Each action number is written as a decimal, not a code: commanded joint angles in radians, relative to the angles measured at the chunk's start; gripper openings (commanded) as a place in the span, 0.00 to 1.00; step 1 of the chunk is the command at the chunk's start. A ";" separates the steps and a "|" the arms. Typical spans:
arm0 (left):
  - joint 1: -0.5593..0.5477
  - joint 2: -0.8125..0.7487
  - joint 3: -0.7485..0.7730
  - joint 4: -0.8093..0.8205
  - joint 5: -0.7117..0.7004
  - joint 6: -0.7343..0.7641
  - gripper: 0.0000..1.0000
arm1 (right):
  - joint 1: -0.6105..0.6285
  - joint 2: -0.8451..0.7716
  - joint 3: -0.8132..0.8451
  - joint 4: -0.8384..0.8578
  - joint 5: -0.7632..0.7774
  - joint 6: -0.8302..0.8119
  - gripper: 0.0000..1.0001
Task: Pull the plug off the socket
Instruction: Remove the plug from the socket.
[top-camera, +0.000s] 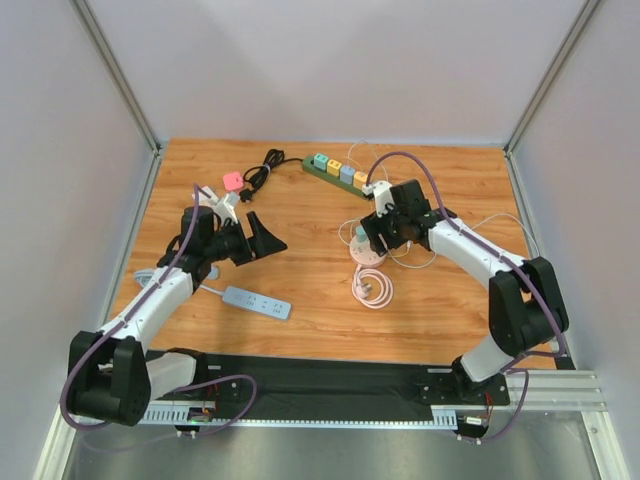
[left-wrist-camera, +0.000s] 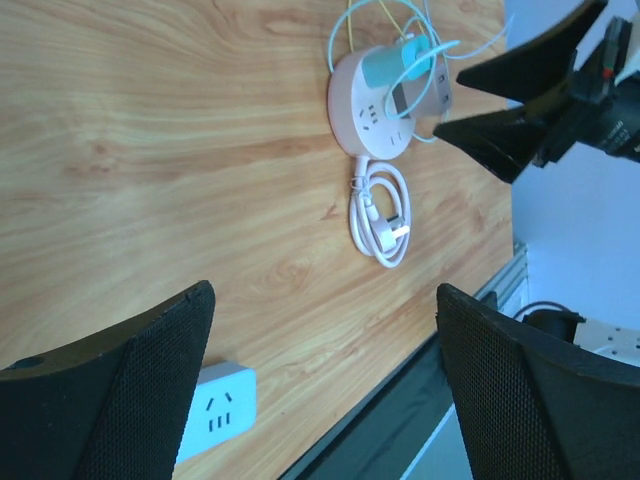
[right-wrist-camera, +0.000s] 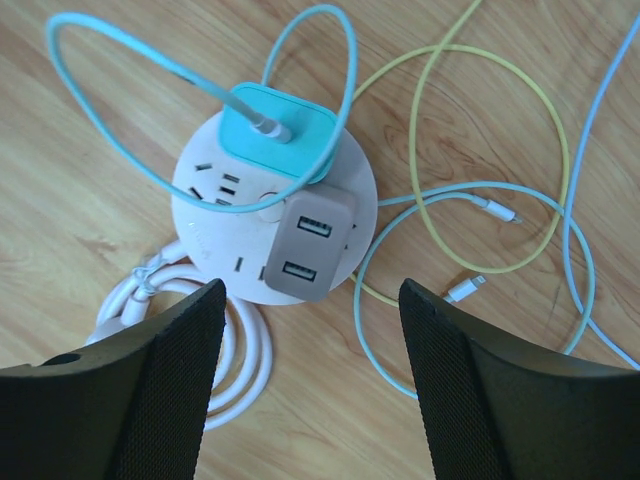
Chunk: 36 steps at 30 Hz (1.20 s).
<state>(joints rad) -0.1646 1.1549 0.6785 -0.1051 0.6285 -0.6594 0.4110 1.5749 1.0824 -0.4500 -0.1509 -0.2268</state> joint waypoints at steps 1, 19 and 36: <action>-0.033 0.008 -0.060 0.135 0.037 -0.051 0.96 | 0.015 0.036 0.045 0.039 0.116 -0.017 0.71; -0.259 0.249 -0.100 0.456 0.008 -0.203 0.88 | 0.032 0.186 0.133 0.040 0.093 0.017 0.40; -0.409 0.620 0.056 0.734 0.017 -0.374 0.23 | 0.023 0.063 0.051 0.091 -0.090 0.112 0.00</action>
<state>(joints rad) -0.5690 1.7370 0.7094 0.5091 0.6277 -0.9966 0.4397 1.7035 1.1328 -0.4091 -0.1455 -0.1677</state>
